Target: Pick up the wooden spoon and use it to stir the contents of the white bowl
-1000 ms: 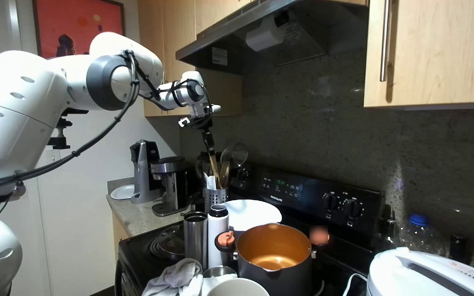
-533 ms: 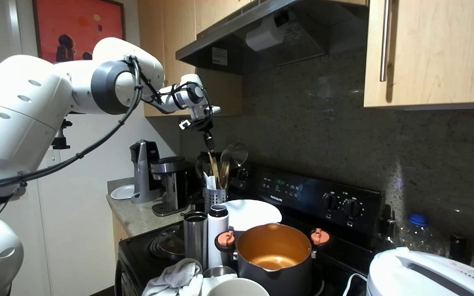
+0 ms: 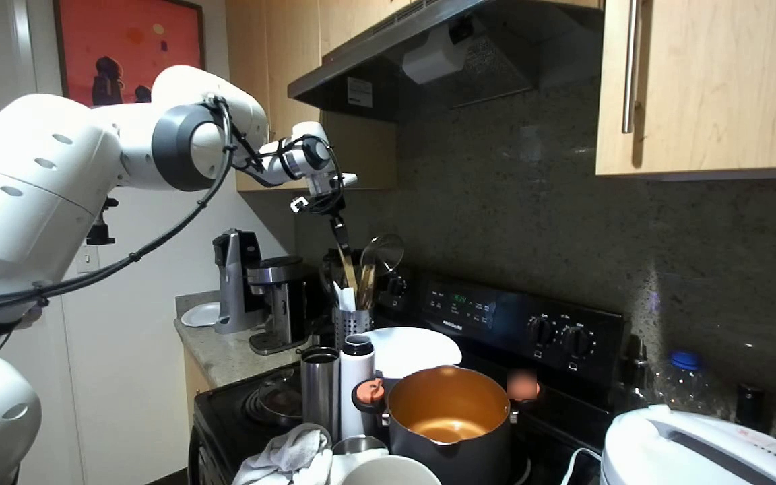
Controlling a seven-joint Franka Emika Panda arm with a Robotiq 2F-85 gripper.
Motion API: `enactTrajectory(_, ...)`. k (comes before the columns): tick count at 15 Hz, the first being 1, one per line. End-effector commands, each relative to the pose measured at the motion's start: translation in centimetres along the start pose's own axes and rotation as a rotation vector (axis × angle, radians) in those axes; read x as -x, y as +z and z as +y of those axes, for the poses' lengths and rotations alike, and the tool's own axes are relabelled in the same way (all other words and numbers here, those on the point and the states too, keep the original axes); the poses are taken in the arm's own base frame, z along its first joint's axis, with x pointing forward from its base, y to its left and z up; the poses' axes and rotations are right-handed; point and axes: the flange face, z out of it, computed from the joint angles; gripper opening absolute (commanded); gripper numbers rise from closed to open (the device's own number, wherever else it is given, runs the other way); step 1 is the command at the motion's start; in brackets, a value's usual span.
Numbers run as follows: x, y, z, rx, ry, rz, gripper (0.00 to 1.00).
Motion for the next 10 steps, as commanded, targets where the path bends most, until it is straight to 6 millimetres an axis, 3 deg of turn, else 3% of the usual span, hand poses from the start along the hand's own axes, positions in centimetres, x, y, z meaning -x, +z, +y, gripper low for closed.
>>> enactTrajectory(1,0.0,-1.1,0.0,0.004,0.036,0.037,0.07)
enactTrajectory(10,1.4,-4.0,-0.1,-0.003,-0.009,0.083,0.06)
